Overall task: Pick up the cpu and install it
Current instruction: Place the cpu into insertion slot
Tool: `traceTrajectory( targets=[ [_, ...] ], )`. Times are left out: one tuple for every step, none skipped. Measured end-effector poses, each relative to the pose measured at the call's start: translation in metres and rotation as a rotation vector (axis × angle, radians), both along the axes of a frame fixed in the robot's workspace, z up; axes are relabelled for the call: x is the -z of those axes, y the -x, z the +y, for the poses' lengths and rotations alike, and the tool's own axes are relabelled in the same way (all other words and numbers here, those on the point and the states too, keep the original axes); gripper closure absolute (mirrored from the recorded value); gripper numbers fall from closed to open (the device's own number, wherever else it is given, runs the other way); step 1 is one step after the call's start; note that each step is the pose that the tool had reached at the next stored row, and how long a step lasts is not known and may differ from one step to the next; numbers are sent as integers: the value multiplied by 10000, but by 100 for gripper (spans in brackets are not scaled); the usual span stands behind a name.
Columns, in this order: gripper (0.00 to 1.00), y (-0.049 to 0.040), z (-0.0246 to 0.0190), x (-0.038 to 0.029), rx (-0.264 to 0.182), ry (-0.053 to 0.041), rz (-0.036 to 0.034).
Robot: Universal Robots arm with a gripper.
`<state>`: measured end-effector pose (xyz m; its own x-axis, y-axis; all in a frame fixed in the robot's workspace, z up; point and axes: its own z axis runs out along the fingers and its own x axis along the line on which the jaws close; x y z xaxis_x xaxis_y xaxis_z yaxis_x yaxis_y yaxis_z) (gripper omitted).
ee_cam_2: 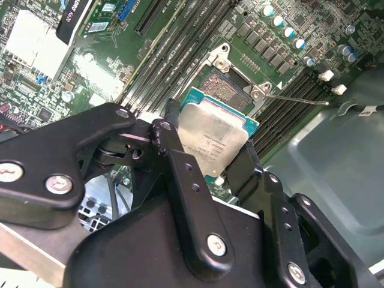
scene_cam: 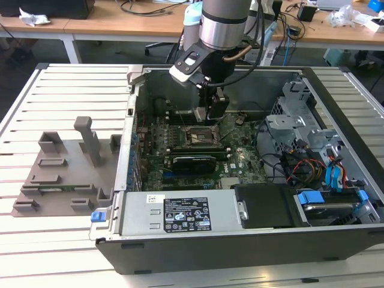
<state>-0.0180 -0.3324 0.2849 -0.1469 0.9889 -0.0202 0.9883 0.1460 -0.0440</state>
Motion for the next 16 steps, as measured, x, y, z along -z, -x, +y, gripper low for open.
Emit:
traceTrajectory(
  targets=[
    [45,0,0,2,6,0,0],
    [45,0,0,4,20,0,-1],
    [45,0,0,4,75,1,0],
    [45,0,0,8,256,2,-1],
    [45,0,0,9,362,7,0],
    [45,0,0,10,501,13,-1],
    [45,0,0,11,634,20,-1],
    [45,0,0,13,812,26,-1],
    [45,0,0,13,909,30,-1],
    [45,0,0,14,914,29,-1],
    [45,0,0,16,914,28,-1],
    [45,0,1,20,914,25,-2],
    [45,0,0,23,914,28,-1],
    [45,0,0,30,914,28,-1],
    [45,0,0,35,914,28,-1],
    [45,0,0,38,914,28,-1]
  ],
)
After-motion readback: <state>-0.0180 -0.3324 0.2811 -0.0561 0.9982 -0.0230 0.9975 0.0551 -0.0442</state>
